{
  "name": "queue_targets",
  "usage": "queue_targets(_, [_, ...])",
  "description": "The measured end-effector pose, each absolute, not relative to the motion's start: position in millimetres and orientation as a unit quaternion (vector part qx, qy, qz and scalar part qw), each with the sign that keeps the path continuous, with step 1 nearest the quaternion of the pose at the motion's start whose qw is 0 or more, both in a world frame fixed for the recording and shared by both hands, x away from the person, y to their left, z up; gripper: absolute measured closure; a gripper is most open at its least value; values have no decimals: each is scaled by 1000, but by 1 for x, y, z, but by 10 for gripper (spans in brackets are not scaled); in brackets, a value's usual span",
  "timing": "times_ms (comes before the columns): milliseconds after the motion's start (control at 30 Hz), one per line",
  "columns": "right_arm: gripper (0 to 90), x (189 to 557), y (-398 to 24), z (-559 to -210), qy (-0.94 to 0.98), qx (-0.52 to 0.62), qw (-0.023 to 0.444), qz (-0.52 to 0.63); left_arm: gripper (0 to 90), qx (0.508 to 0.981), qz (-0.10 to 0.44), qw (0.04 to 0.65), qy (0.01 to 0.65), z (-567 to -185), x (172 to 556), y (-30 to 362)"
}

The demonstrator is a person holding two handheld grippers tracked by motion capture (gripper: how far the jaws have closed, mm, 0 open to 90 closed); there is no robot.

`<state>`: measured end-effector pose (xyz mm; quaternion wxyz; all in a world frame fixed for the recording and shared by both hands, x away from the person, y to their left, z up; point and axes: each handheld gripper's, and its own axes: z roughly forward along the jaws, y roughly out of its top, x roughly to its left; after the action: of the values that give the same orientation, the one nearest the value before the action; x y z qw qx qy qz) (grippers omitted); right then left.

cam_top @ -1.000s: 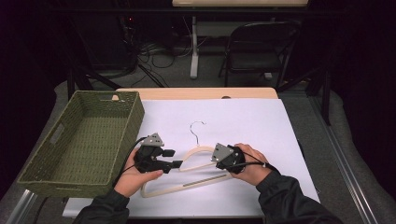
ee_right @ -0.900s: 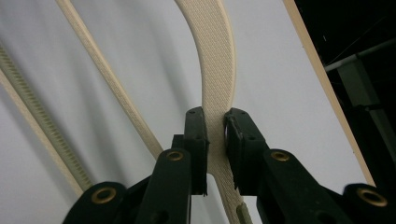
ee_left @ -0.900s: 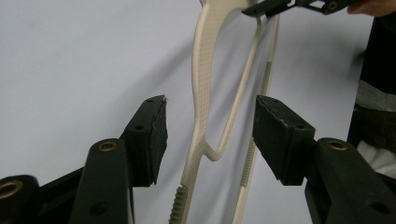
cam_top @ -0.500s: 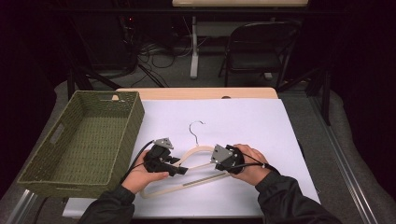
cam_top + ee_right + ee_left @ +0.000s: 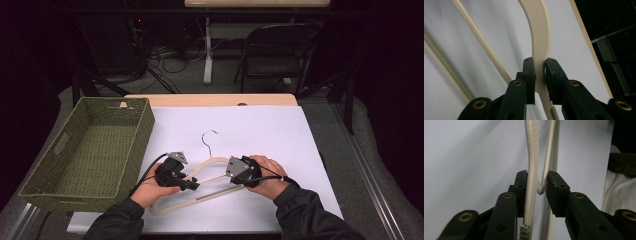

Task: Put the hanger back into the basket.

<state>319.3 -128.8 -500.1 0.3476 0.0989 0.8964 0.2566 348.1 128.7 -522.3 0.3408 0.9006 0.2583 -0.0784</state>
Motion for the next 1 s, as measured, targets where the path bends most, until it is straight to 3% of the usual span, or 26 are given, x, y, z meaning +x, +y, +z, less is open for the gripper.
queue_targets(500, [774,313,-127,-498,887,80,366,269,846,904,-87,347,234,-517,341,132])
queue_targets(767, [598,304,-132,-491,880,101,360,292,873,904,-76,351,231,-514,334,136])
queue_targets(1000, [545,307,-144,-498,873,145,331,327,874,901,-75,355,236,-514,334,139])
